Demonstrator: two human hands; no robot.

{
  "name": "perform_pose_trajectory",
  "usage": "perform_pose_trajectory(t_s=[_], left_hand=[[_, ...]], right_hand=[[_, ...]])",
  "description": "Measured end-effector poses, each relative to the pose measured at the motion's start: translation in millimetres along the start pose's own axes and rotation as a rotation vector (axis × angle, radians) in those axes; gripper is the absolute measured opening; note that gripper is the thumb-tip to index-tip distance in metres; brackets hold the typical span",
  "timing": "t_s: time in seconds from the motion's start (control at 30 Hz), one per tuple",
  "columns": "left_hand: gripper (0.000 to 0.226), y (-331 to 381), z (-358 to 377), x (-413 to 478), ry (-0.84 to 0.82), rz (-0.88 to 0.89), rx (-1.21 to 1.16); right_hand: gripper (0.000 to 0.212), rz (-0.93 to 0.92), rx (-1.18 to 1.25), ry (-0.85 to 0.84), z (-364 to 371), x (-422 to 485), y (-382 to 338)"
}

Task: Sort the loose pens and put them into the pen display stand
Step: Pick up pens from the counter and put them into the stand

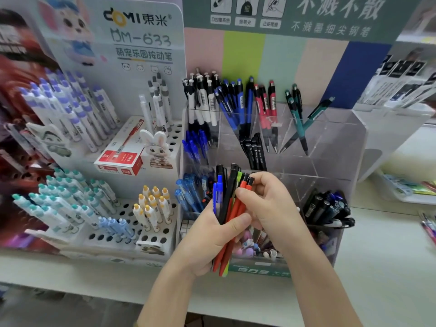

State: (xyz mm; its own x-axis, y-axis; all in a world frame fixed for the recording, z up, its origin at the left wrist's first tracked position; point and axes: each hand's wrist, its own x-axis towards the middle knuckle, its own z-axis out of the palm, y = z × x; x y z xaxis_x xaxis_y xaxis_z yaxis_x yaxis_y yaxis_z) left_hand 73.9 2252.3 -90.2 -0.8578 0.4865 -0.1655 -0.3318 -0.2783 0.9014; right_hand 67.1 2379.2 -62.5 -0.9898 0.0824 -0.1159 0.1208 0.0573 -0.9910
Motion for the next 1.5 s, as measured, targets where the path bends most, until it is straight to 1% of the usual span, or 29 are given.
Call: perform_pose_trajectory(t_s=[0.07,0.17,0.23,0.33,0.4,0.47,0.53,0.57,0.67,0.73,0.87,0.97,1.0,1.07,1.13,1.2,1.27,1.4,1.47,1.5], left_hand=[[0.041,-1,2,1,0.007,-0.011,-0.013],[0.044,-3,4,4,0.018,-0.020,-0.031],[0.049,-4,4,6,0.030,-0.026,-0.029],[0.059,-3,4,9,0.091,-0.020,-0.028],[0.053,0,4,9,0.100,-0.018,-0.042],[0.041,-1,2,9,0.066,-0.032,-0.067],[0.033,-3,-2,8,-0.001,-0.047,-0.105],[0.033,-3,-4,8,-0.026,-0.061,-0.113],[0.042,-5,-7,6,-0.055,-0.121,-0.055],[0.042,-6,-9,5,-0.053,-0.112,-0.009],[0.029,-6,-13,1,-0.029,-0.048,0.110],[0.011,-4,-16,-2,-0.002,-0.010,0.194],[0.009,-3,-17,-3,0.001,-0.010,0.198],[0.015,1,-16,-6,-0.004,-0.014,0.196],[0.025,6,-15,-8,-0.005,-0.023,0.174],[0.030,9,-15,-10,-0.005,-0.029,0.122],[0.028,10,-18,-10,0.021,-0.019,0.102],[0.024,11,-25,-9,0.058,0.012,0.112],[0.026,11,-28,-9,0.090,0.023,0.127],[0.026,11,-31,-8,0.131,0.035,0.150]], right_hand=[[0.009,0.014,0.006,-0.002,-1,-1,-1],[0.007,-0.031,-0.024,0.010,-5,-2,-1],[0.006,-0.058,-0.022,0.008,-7,-2,-1],[0.006,-0.067,0.070,0.059,-10,-4,-1],[0.002,-0.072,0.163,0.093,-14,-4,-2],[0.007,-0.077,0.223,0.101,-18,-4,-4],[0.011,-0.071,0.216,0.092,-20,-5,-7],[0.014,-0.065,0.213,0.075,-20,-5,-9],[0.017,-0.043,0.225,0.003,-19,-7,-12],[0.017,-0.048,0.237,-0.016,-18,-7,-13],[0.023,-0.062,0.130,-0.030,-14,-5,-13],[0.025,-0.148,-0.076,-0.036,-10,-3,-10],[0.025,-0.175,-0.127,-0.041,-8,-3,-9],[0.019,-0.185,-0.101,-0.040,-5,-2,-7],[0.012,-0.159,-0.015,-0.034,-4,0,-5],[0.010,-0.133,0.027,-0.033,-4,2,-3],[0.010,-0.098,0.050,-0.031,-4,5,0],[0.011,-0.052,0.136,-0.107,-2,8,1],[0.011,-0.074,0.131,-0.074,-4,11,-1],[0.011,-0.099,0.127,-0.038,-7,12,-4]])
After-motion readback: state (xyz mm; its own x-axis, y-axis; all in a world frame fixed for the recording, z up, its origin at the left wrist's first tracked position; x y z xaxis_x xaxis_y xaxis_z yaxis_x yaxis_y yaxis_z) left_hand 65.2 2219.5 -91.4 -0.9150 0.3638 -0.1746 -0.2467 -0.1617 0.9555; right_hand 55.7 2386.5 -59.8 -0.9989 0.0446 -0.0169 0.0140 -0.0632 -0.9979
